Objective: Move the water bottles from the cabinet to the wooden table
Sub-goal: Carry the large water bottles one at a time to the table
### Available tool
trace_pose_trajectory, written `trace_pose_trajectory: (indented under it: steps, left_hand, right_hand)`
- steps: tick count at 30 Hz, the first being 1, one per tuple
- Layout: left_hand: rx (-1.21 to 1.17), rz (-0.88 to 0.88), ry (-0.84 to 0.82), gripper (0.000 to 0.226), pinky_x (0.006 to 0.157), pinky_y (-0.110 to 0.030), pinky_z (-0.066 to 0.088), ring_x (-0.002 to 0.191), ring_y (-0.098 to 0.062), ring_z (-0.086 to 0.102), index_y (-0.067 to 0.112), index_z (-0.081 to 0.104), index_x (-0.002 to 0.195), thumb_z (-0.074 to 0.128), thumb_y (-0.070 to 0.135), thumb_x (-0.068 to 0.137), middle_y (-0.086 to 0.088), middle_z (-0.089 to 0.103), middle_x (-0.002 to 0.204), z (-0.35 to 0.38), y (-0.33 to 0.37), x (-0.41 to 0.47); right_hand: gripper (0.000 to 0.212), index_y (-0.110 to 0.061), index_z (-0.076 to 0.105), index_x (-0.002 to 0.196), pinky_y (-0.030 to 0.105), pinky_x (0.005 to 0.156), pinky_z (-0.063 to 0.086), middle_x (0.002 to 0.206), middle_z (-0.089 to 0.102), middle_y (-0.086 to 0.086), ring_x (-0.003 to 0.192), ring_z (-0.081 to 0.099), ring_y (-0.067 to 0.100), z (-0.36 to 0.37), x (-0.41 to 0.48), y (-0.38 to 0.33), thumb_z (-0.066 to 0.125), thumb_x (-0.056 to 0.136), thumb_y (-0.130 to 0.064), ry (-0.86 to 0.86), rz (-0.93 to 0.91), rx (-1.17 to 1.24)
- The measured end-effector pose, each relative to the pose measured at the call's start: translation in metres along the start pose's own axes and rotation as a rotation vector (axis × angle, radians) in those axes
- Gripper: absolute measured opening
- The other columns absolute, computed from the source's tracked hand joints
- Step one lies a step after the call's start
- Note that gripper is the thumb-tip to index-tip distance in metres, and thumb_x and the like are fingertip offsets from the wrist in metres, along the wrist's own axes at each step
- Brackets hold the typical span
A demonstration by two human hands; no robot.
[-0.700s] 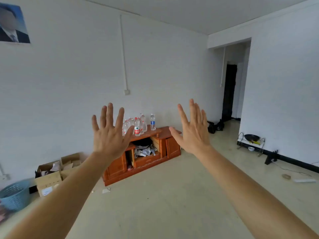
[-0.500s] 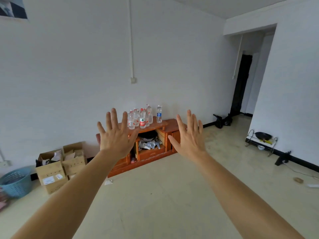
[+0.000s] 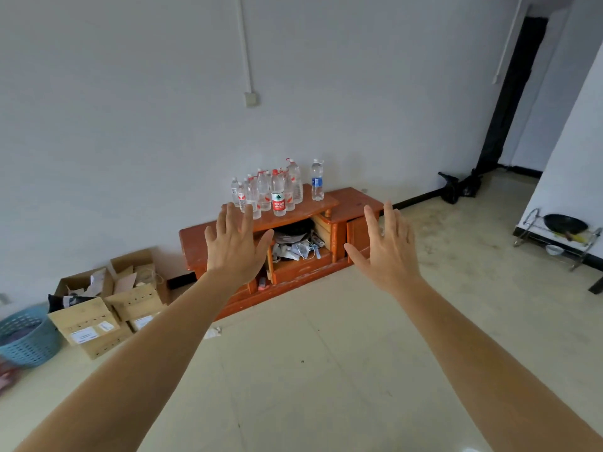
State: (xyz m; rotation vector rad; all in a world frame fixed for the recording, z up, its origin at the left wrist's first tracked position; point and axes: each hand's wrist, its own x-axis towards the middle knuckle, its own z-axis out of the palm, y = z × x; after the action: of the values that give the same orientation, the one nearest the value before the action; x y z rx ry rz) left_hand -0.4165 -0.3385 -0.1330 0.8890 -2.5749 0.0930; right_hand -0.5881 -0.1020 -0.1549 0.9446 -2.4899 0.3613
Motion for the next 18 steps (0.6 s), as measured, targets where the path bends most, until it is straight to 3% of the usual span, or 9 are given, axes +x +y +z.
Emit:
trace_pose_trajectory:
  steps: [5, 11, 18]
  left_hand:
    - [0.069, -0.033, -0.088, 0.078, 0.118, -0.063, 0.019, 0.153, -0.036, 0.007, 0.029, 0.002, 0.157, 0.009, 0.073, 0.094, -0.013, 0.001, 0.167, 0.068, 0.014, 0.11]
    - [0.083, -0.071, -0.068, 0.078, 0.117, -0.065, 0.019, 0.152, -0.038, 0.008, 0.028, 0.003, 0.156, 0.007, 0.074, 0.094, -0.014, 0.003, 0.167, 0.118, 0.002, 0.223]
    - [0.049, -0.136, -0.1, 0.079, 0.118, -0.064, 0.016, 0.153, -0.037, 0.004, 0.028, 0.0, 0.158, 0.009, 0.074, 0.095, -0.014, -0.001, 0.167, 0.233, -0.041, 0.358]
  right_hand:
    - [0.096, -0.024, -0.001, 0.162, 0.062, 0.122, 0.011, 0.167, -0.007, 0.023, 0.153, 0.008, 0.045, 0.091, 0.111, 0.043, 0.017, 0.089, -0.082, -0.13, 0.009, 0.002]
    - [0.092, -0.025, 0.002, 0.162, 0.063, 0.12, 0.012, 0.168, -0.005, 0.022, 0.154, 0.005, 0.045, 0.166, 0.25, 0.051, 0.023, 0.092, -0.081, -0.159, -0.031, 0.052]
    - [0.094, -0.028, -0.003, 0.162, 0.062, 0.12, 0.012, 0.168, -0.006, 0.019, 0.154, 0.006, 0.044, 0.299, 0.396, 0.021, 0.021, 0.09, -0.083, -0.214, -0.143, 0.039]
